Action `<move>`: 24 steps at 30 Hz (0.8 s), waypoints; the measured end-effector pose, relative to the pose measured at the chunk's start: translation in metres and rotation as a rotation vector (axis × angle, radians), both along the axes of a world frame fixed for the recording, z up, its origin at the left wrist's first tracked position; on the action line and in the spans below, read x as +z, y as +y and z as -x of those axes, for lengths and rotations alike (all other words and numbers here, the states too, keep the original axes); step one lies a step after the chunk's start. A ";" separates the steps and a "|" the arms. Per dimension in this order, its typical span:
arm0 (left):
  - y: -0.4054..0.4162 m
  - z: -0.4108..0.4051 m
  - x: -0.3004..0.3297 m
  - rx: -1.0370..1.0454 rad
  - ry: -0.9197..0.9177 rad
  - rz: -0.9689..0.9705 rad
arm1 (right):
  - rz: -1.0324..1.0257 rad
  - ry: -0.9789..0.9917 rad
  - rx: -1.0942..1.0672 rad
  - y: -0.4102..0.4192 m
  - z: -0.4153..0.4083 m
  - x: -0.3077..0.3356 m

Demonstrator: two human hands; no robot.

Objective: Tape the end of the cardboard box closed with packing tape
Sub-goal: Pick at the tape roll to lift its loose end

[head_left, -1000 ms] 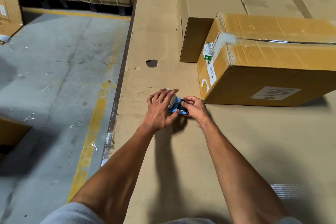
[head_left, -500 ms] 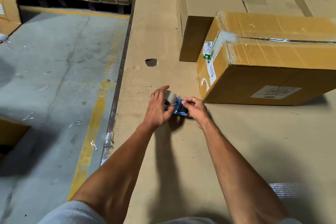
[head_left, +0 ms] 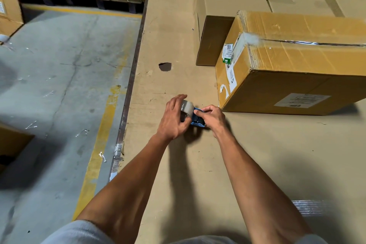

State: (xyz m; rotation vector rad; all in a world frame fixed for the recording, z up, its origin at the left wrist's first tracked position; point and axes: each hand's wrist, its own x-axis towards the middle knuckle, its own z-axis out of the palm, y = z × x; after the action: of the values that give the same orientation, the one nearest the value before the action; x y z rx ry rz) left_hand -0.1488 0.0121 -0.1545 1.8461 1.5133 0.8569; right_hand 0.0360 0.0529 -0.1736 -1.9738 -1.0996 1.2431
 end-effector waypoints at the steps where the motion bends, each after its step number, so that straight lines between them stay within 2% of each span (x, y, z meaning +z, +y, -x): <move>1: 0.000 0.000 0.000 -0.002 0.003 -0.002 | 0.010 0.006 -0.002 0.000 0.000 0.000; 16: 0.003 0.002 -0.014 0.012 0.064 -0.012 | -0.046 0.146 0.033 -0.011 -0.010 0.013; 22: 0.001 0.000 -0.014 -0.003 0.093 -0.026 | -0.057 0.124 0.024 -0.013 -0.007 0.019; 24: 0.001 -0.001 -0.015 -0.020 0.124 -0.058 | -0.078 0.046 0.013 -0.017 -0.005 0.028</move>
State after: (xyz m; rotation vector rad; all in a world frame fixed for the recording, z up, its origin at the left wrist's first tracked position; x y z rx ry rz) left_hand -0.1480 0.0130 -0.1695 1.9857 1.5573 0.7981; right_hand 0.0411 0.0362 -0.1452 -1.8739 -1.1232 1.2279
